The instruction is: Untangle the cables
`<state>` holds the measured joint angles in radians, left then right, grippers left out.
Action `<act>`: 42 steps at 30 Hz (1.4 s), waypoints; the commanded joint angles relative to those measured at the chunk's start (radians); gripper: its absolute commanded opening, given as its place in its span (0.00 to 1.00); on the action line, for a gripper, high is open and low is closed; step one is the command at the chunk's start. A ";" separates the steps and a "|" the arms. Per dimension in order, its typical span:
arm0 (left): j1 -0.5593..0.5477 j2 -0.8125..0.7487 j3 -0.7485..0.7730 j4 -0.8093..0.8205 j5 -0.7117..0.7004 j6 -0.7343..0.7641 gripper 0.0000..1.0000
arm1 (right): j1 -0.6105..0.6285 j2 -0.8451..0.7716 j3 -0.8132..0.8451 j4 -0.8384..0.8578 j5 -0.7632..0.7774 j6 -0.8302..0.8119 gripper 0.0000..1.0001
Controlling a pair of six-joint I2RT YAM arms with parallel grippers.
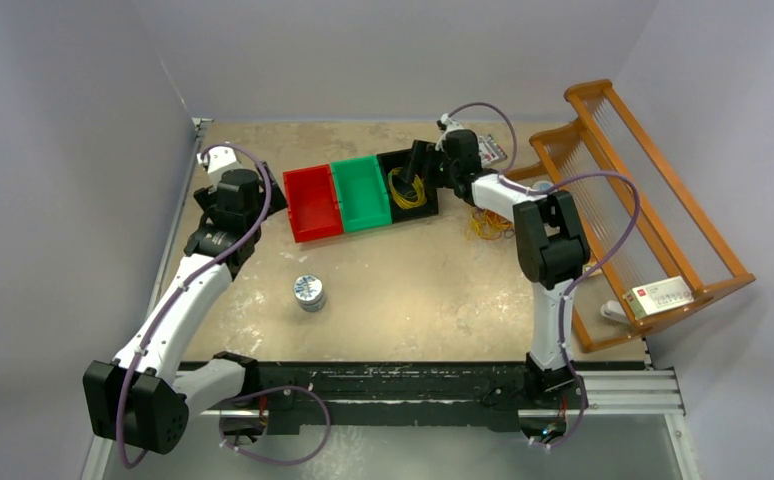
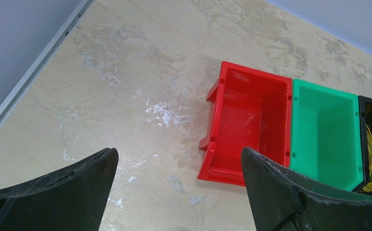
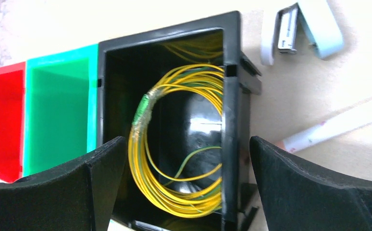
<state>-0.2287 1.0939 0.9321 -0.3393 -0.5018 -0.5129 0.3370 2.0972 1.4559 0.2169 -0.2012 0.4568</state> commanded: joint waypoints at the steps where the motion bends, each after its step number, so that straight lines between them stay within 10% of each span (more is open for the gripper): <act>1: 0.014 -0.011 0.022 0.016 0.016 -0.013 1.00 | 0.034 0.011 0.087 0.055 -0.056 0.051 0.99; 16: 0.022 -0.008 0.023 0.014 0.016 -0.013 1.00 | 0.114 0.070 0.204 0.047 -0.084 0.063 0.99; 27: 0.025 -0.015 0.021 0.008 -0.019 -0.026 1.00 | 0.096 -0.292 -0.067 -0.075 0.399 -0.134 0.99; 42: 0.028 -0.051 0.006 0.000 -0.108 -0.070 1.00 | 0.041 -0.499 -0.334 -0.365 0.702 0.114 0.99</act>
<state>-0.2092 1.0641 0.9321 -0.3614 -0.5976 -0.5659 0.4080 1.6344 1.1450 -0.0792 0.4103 0.4805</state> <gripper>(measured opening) 0.998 0.994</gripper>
